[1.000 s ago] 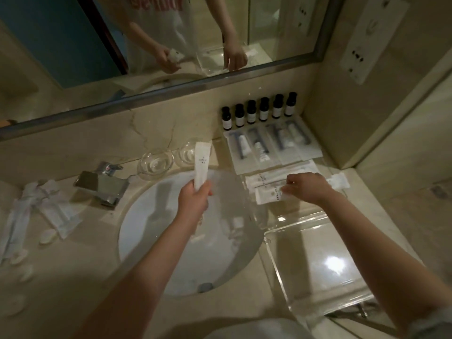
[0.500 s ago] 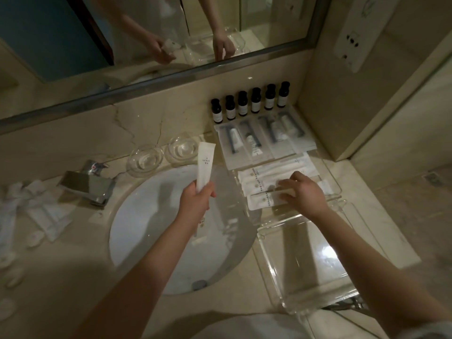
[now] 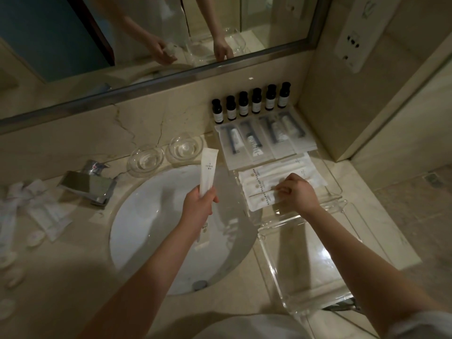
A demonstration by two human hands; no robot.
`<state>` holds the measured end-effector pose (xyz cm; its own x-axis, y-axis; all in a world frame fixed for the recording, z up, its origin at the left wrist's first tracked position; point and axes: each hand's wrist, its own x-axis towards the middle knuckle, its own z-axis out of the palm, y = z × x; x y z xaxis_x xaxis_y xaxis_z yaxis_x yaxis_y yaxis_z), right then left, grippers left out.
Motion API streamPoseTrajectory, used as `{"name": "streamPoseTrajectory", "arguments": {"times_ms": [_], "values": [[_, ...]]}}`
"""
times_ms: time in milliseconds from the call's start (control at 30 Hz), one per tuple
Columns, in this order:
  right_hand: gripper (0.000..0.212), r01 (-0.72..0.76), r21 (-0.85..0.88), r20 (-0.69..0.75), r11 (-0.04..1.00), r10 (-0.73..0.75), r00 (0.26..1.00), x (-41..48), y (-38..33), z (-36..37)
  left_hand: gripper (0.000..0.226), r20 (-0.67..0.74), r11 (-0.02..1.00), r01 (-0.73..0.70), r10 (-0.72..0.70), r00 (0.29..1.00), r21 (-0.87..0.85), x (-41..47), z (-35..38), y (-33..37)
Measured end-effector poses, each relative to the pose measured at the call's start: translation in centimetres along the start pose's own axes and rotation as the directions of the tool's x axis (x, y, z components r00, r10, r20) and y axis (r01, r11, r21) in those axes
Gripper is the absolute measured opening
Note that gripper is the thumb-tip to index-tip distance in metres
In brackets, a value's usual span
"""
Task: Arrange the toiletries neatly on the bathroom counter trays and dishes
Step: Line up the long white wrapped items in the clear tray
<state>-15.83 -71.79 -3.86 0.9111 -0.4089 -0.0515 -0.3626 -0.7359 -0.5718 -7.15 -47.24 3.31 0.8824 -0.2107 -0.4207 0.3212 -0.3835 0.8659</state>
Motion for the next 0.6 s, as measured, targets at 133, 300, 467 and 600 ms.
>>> {"name": "streamPoseTrajectory", "arguments": {"times_ms": [133,300,467,600], "values": [[0.017,-0.042,-0.005,-0.021,0.999,0.042,0.999,-0.1,-0.2,0.0,0.019,0.012,1.000,0.012,-0.012,1.000,-0.023,-0.3,0.4,0.3],[0.019,-0.017,0.098,-0.166,0.995,0.033,0.986,-1.1,-1.8,-0.2,0.018,-0.009,0.994,0.020,-0.021,1.000,-0.112,-0.3,0.8,1.0],[0.007,-0.093,0.572,0.194,0.815,-0.024,0.981,-1.9,-7.7,-1.1,0.023,0.020,0.975,0.018,-0.014,1.000,-0.221,-0.3,1.0,2.6],[0.004,-0.192,0.668,0.448,0.719,-0.183,0.875,-2.7,-10.2,-0.2,0.026,0.049,0.963,-0.036,0.051,0.997,-0.266,-0.5,2.0,4.2]]}}
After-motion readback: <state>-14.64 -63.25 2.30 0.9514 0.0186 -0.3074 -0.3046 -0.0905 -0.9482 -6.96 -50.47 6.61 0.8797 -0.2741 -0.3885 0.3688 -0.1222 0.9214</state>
